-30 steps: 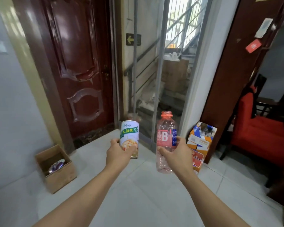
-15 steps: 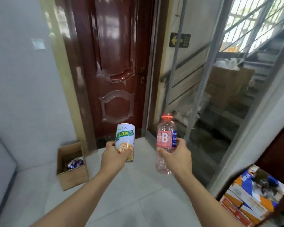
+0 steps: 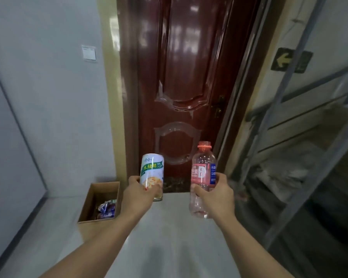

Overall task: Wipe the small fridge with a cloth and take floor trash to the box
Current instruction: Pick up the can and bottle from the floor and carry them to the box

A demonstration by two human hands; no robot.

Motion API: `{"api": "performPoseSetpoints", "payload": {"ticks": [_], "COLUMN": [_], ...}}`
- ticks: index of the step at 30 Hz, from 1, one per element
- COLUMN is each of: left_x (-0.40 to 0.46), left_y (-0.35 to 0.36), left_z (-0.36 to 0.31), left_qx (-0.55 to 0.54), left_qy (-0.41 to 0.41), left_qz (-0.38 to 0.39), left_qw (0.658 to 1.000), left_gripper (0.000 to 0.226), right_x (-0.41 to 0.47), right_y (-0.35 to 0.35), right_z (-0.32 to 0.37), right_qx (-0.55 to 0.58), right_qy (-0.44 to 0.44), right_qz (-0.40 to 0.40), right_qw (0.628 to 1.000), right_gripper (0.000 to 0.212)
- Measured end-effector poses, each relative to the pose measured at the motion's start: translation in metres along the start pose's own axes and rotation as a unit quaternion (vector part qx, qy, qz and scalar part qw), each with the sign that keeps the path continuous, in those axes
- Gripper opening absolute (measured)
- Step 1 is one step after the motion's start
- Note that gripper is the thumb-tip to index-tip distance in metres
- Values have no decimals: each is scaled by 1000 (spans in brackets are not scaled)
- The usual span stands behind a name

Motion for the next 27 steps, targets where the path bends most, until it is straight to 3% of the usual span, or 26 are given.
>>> {"api": "performPoseSetpoints", "payload": {"ticks": [8, 14, 21, 27], "left_x": [113, 186, 247, 270], "left_y": [20, 27, 31, 22], "left_z": [-32, -31, -13, 16], "left_qx": [-8, -11, -50, -50], "left_qy": [-4, -44, -127, -209], "left_qz": [-46, -115, -239, -295], "left_qw": [999, 992, 961, 931], "left_gripper": [44, 48, 49, 52], "right_x": [134, 230, 328, 361], "right_y": [58, 123, 203, 279], "right_z": [42, 73, 109, 137], "right_qx": [-6, -2, -23, -39], "right_qy": [-46, -101, -173, -214], "right_qz": [52, 137, 255, 337], "right_qw": [998, 985, 951, 916], "right_gripper": [75, 72, 64, 64]}}
Point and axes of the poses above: each hand's wrist, its own x-axis towards the middle knuckle, its own y-axis out of the palm, z = x × y, the point moved 7 cm from there along x, towards the middle knuckle, and after that the axes turned 4 degrees about z, right-handed, at the moved point
